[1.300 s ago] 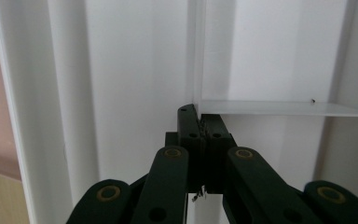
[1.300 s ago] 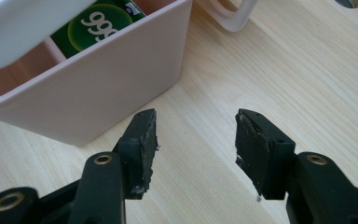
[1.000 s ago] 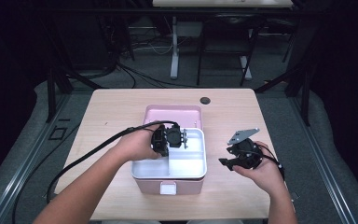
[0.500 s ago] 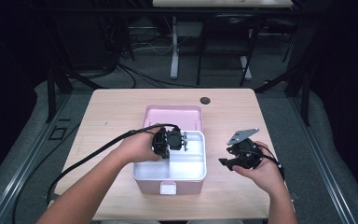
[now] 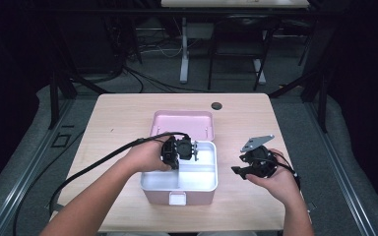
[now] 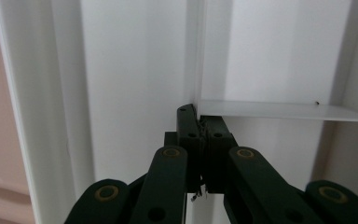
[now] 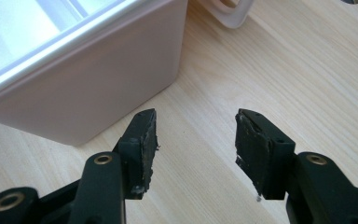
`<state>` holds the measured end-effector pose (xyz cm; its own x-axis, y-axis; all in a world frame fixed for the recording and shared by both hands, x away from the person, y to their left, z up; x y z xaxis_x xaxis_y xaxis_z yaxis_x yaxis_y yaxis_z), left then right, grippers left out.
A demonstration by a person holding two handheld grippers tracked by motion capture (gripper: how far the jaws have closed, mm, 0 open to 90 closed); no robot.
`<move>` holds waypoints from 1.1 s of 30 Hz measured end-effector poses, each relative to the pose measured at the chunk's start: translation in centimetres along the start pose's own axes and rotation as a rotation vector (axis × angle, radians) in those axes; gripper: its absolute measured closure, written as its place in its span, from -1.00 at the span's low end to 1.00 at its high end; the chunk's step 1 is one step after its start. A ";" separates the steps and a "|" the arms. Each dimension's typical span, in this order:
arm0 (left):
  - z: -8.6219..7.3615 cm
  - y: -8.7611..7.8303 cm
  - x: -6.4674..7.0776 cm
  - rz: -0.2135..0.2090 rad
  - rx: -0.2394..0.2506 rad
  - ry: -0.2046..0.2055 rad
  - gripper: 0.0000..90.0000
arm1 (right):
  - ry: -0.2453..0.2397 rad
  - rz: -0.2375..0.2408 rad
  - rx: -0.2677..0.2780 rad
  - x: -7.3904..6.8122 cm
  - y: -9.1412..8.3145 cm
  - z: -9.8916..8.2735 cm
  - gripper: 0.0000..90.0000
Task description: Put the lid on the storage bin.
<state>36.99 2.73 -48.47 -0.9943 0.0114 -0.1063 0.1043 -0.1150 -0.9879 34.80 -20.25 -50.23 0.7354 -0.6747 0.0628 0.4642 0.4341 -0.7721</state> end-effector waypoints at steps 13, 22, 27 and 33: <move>-0.3 0.5 0.1 0.003 0.029 -0.015 0.93 | 0.022 0.005 0.015 0.0 0.7 0.4 0.06; -0.3 0.5 0.1 0.006 0.026 -0.013 0.93 | 0.057 -0.017 0.063 0.3 0.3 2.5 0.00; -0.3 0.4 0.2 0.013 0.024 -0.013 0.93 | 0.090 -0.020 0.080 0.7 -0.1 3.9 -0.06; -0.4 0.5 0.2 0.008 0.030 -0.017 0.93 | 0.111 -0.029 0.077 1.4 0.4 5.7 -0.11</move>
<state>36.86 3.03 -48.99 -0.9937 -0.0065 -0.1120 0.1118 -0.1445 -0.9832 38.80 -17.61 -46.80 0.6635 -0.7481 0.0108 0.5245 0.4548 -0.7198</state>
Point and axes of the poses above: each handheld gripper's, and its own axes: y roughly forward along the jaws, z roughly out of its top, x roughly to its right, the point moved 5 cm from there along y, roughly forward along the jaws, and after that the axes turned 2 degrees about x, right-handed, at the moved point
